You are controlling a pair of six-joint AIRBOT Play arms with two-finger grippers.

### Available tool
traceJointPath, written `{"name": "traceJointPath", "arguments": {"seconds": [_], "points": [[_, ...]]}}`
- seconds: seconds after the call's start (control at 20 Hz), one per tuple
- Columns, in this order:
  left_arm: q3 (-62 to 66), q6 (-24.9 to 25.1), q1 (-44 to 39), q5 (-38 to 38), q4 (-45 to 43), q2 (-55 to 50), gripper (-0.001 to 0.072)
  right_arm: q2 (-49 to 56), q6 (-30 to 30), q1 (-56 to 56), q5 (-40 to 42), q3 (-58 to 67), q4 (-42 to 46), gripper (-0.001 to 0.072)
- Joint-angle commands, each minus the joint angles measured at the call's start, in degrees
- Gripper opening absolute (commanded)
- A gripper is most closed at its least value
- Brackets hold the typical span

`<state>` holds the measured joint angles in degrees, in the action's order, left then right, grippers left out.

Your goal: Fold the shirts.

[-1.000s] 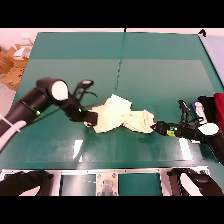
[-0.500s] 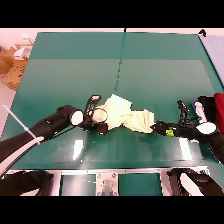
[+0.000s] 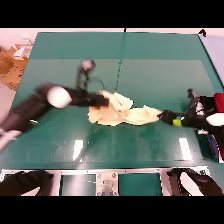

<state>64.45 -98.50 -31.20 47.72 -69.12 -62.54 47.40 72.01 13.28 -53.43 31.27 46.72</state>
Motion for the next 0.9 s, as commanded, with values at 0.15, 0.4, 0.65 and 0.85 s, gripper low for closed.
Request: {"name": "traceJointPath", "arguments": {"seconds": [0.15,0.4,0.65,0.85], "points": [[24.3,4.7,21.0,17.4,0.6,9.6,0.0026,-0.7,4.2,6.5,-12.4,35.5,0.3,0.0011],[37.2,8.1,28.2,26.0,0.0,11.2,0.0025,-3.3,8.2,9.4,-15.6,62.8,1.0,0.0011],[37.0,9.0,30.1,33.3,-3.1,11.1,0.0026,-3.1,9.1,9.8,-16.6,69.0,1.8,0.0011],[20.7,9.9,30.1,32.0,3.5,10.8,0.0026,-1.8,7.5,7.1,-17.1,51.4,1.5,0.0012]]}}
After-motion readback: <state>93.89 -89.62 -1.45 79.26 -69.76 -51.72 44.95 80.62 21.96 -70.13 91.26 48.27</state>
